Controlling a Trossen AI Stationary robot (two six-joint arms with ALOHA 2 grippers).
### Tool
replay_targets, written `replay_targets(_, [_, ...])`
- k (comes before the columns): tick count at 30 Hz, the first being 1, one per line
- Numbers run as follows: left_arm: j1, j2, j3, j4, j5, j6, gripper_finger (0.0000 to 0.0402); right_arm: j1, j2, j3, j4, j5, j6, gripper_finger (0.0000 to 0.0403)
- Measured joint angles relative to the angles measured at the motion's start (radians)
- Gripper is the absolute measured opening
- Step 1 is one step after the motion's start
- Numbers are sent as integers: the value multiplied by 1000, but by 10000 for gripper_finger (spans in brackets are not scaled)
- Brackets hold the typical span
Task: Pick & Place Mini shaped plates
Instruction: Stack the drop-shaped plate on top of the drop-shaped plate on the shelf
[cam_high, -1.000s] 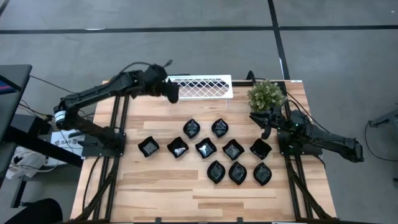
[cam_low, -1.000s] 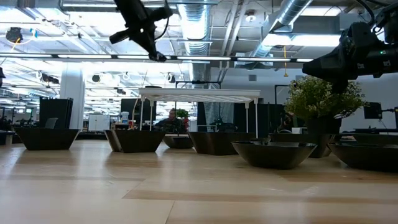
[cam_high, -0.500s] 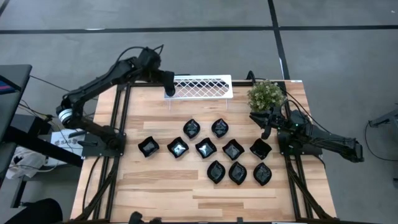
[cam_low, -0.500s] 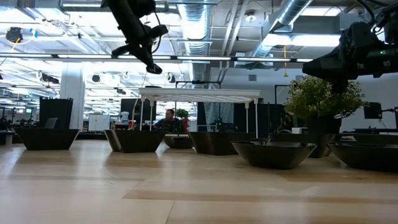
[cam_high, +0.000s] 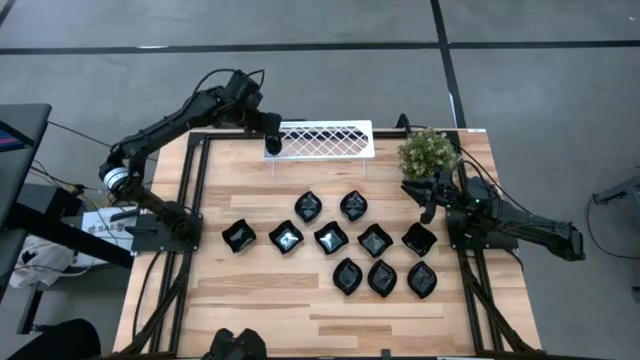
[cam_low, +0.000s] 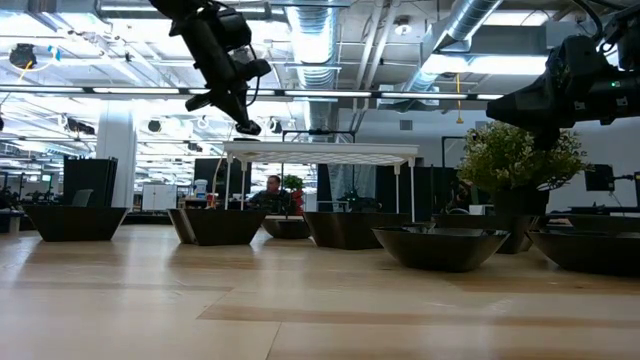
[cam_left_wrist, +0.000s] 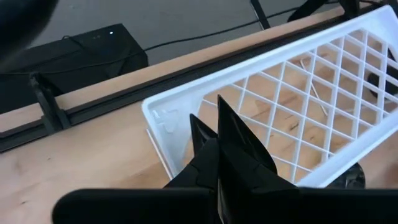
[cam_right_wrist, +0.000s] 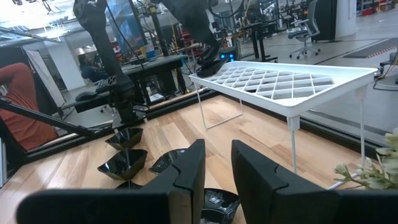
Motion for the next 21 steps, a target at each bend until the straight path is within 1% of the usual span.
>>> replay_targets(7, [13, 12, 0, 1, 28, 53, 6, 0, 0, 0, 0, 0, 0, 74])
replay_targets(13, [16, 53, 0, 4, 47, 54, 6, 0, 0, 0, 0, 0, 0, 74])
replay_targets(21, [19, 54, 0, 10, 49, 54, 6, 0, 0, 0, 0, 0, 0, 74])
